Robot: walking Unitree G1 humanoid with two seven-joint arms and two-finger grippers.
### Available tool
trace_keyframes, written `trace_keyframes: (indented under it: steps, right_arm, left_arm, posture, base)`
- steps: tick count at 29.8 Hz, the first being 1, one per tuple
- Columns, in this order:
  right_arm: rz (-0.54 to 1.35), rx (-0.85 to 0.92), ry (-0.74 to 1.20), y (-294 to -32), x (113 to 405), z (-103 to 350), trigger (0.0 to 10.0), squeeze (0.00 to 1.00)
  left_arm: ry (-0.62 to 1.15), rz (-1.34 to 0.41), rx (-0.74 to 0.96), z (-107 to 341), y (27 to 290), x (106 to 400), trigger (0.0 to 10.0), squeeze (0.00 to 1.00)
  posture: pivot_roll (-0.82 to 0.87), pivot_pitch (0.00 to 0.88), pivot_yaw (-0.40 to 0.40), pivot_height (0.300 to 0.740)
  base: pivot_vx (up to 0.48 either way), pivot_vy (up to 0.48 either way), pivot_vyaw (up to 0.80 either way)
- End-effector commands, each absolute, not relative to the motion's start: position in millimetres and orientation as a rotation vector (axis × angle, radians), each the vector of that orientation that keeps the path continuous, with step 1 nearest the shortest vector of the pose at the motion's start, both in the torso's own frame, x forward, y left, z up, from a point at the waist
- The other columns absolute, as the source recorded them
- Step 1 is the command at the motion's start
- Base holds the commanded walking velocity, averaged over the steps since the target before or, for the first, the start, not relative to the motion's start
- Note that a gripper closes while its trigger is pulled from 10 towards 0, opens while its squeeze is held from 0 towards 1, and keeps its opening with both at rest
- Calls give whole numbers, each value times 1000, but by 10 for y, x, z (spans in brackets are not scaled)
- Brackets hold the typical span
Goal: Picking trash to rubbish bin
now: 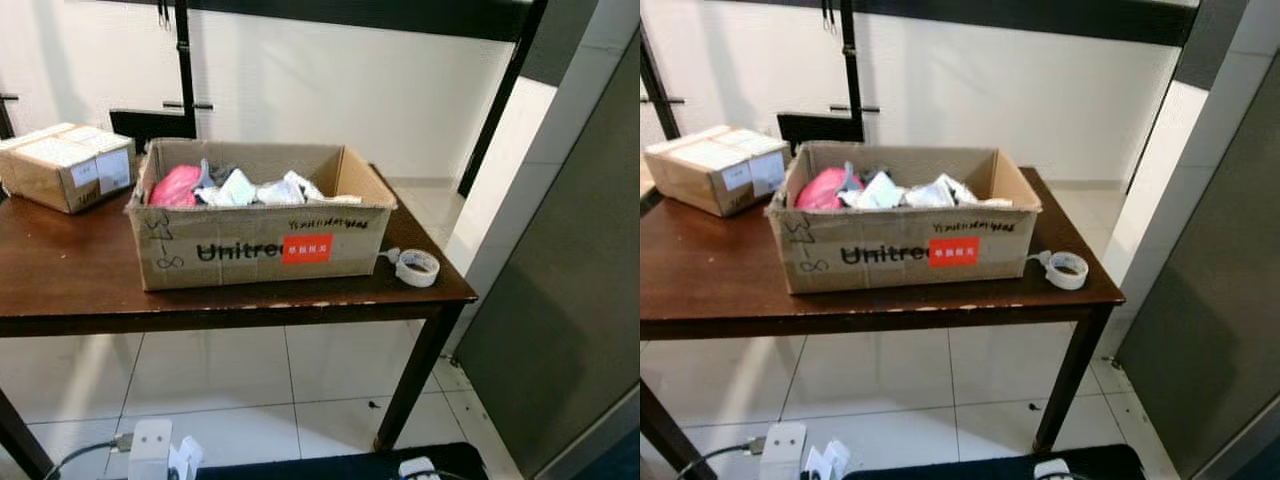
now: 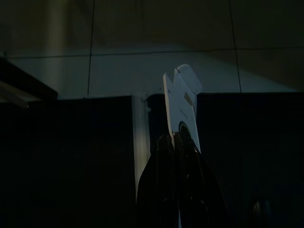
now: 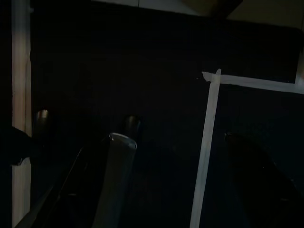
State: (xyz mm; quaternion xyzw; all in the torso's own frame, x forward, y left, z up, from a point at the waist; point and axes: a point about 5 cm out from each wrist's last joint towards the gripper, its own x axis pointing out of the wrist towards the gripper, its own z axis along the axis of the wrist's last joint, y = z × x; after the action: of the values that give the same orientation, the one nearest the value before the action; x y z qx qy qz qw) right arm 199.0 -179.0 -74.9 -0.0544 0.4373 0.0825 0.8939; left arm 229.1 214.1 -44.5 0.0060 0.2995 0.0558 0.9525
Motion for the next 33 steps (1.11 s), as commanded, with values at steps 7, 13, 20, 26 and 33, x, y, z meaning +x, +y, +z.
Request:
trace_keyframes:
  steps: [7,13,20,26,33]
  right_arm:
    - [155,-110,920,-1828,1958,-764,10000,0]
    - [156,-110,920,-1823,1959,-764,10000,0]
    - [158,-110,920,-1820,1955,-766,10000,0]
    - [159,-112,918,-1822,1960,-763,10000,0]
    - [190,-153,895,-1882,2015,-720,10000,0]
  left_arm:
    - [609,96,22,-453,2104,2287,10000,0]
    - [600,112,7,-445,2118,2291,10000,0]
    - [597,100,15,-446,2113,2286,10000,0]
    - [586,91,21,-437,2105,2293,10000,0]
    - [493,-111,72,-314,1949,2429,10000,0]
  posture:
    - [41,41,-71,740]
    - [42,41,-71,740]
    - [42,39,-70,740]
    - [41,34,-72,740]
    - [40,25,-72,740]
  base:
    - [332,0,0]
    - [55,0,0]
    - [0,0,0]
    - [0,0,0]
    - [0,0,0]
